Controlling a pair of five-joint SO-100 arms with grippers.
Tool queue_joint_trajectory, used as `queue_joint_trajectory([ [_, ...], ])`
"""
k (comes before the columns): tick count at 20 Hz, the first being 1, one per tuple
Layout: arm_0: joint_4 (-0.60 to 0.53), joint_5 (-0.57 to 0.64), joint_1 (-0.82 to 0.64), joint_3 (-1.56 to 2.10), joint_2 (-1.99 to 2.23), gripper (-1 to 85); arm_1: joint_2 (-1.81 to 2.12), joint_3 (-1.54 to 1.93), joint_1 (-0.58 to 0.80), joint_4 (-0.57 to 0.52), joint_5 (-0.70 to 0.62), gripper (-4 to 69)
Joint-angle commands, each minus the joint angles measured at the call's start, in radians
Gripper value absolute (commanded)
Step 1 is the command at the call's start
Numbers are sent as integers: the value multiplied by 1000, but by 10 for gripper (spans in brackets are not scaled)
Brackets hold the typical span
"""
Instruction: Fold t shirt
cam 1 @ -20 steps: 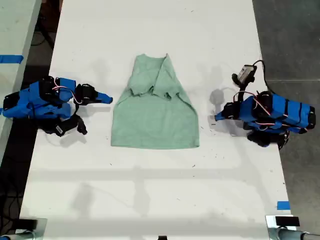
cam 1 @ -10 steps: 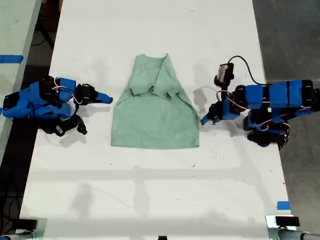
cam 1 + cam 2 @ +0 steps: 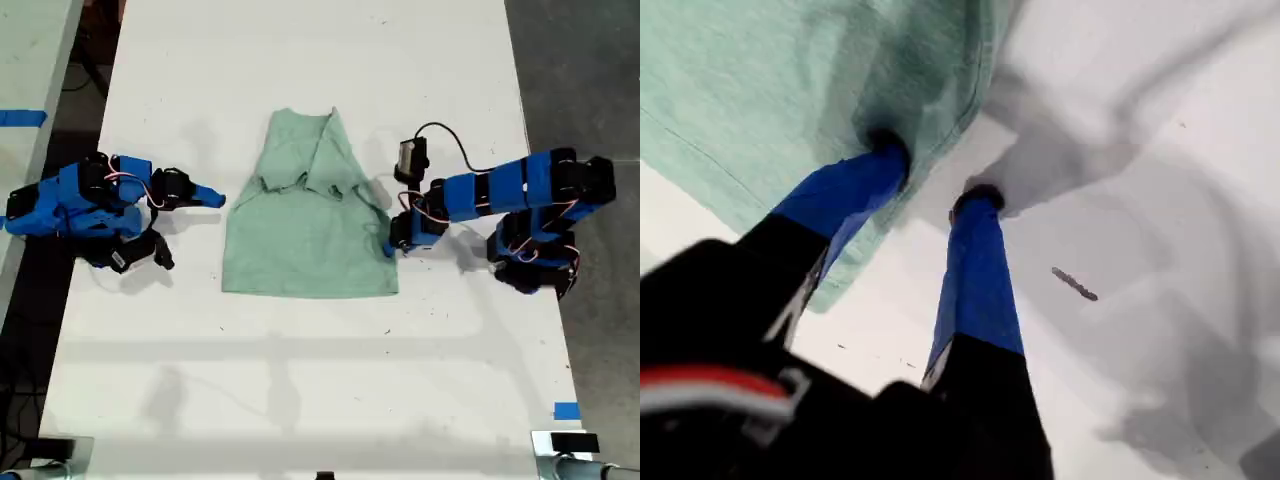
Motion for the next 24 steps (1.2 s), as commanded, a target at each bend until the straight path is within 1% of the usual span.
queue_joint_trajectory([
  [1,-6,-18,12,12,6,0,-9,9,-5,-35,-20,33],
  [2,-6,-18,12,12,6,0,-18,8,-5,-31,-20,6],
  [7,-6,-18,12,11,6,0,-23,-12,0,55,46,8],
  [8,-6,-18,12,11,6,0,-12,-34,6,98,55,8],
  [10,-6,-18,12,11,6,0,43,-110,14,256,91,8],
  [11,-6,-18,12,11,6,0,98,-135,17,302,97,8],
  [13,-5,-18,11,11,6,0,216,-167,26,314,67,8],
  [15,-5,-18,9,11,6,0,252,-244,29,287,-18,8],
  [16,-5,-18,9,11,6,0,244,-287,21,242,-67,8],
  [17,-5,-18,9,11,6,0,221,-316,15,170,-114,8],
  [18,-5,-17,9,11,6,0,176,-357,3,124,-137,8],
  [21,-5,-15,9,11,6,0,-51,-532,-40,18,-201,8],
  [22,-5,-15,9,9,6,0,-147,-606,-54,-6,-219,8],
  [24,-5,-14,9,9,6,0,-364,-799,-78,0,-252,6],
])
